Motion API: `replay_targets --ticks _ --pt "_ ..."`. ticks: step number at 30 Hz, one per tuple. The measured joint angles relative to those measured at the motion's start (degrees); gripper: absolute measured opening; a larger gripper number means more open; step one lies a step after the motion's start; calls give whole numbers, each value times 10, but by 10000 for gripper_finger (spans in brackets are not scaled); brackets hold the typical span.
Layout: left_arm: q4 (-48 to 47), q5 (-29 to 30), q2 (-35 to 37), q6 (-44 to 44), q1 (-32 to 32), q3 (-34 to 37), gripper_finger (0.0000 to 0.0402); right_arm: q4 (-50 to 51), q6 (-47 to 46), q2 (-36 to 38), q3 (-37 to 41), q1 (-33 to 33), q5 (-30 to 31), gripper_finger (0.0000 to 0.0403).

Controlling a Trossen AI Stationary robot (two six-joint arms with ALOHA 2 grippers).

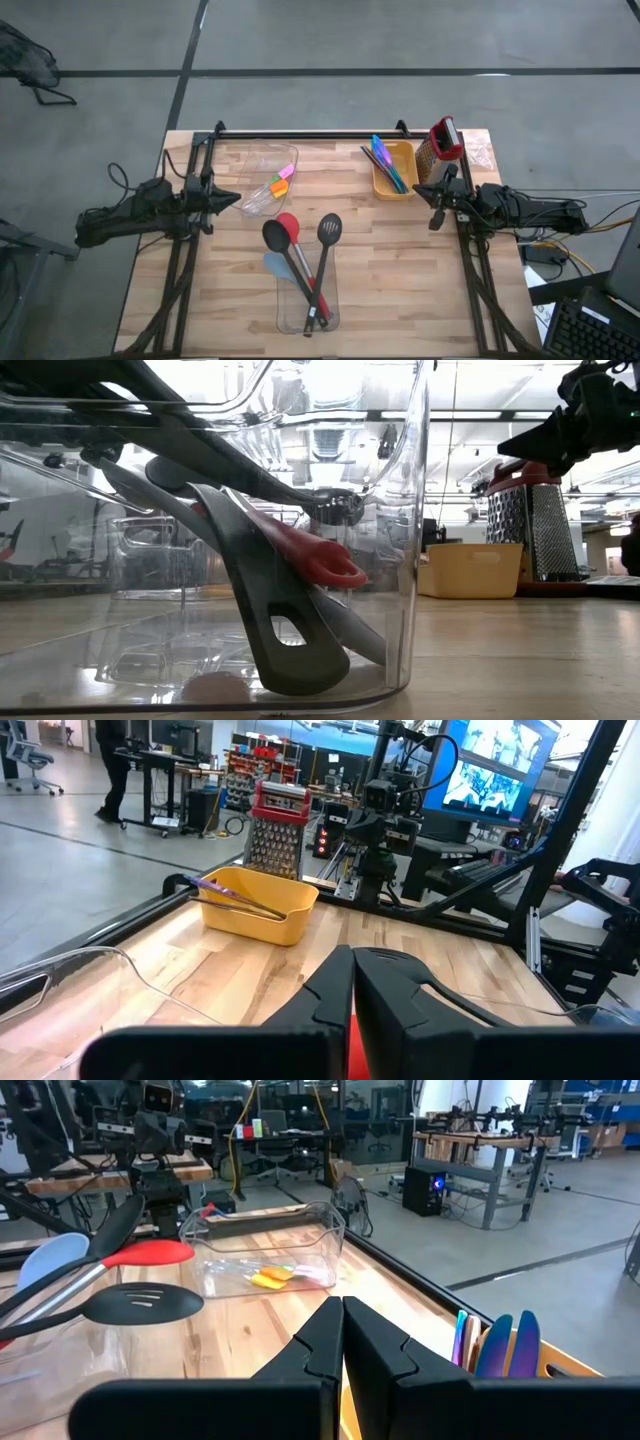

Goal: Pick & Place Kitchen Items
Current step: Return to Home Position

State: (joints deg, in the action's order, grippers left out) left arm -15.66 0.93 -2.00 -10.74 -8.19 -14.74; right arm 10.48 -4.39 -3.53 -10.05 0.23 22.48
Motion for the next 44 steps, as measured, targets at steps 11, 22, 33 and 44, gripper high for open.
replay_targets --ticks 11,22,33,44 --pt "0 0 0 0 0 0 14 0 1 0 0 0 0 9" --pt "0 0 0 0 0 0 12 0 0 0 0 0 0 9" --pt "0 0 0 0 0 0 12 0 0 0 0 0 0 9" --pt "0 0 0 0 0 0 12 0 1 0 0 0 0 9"
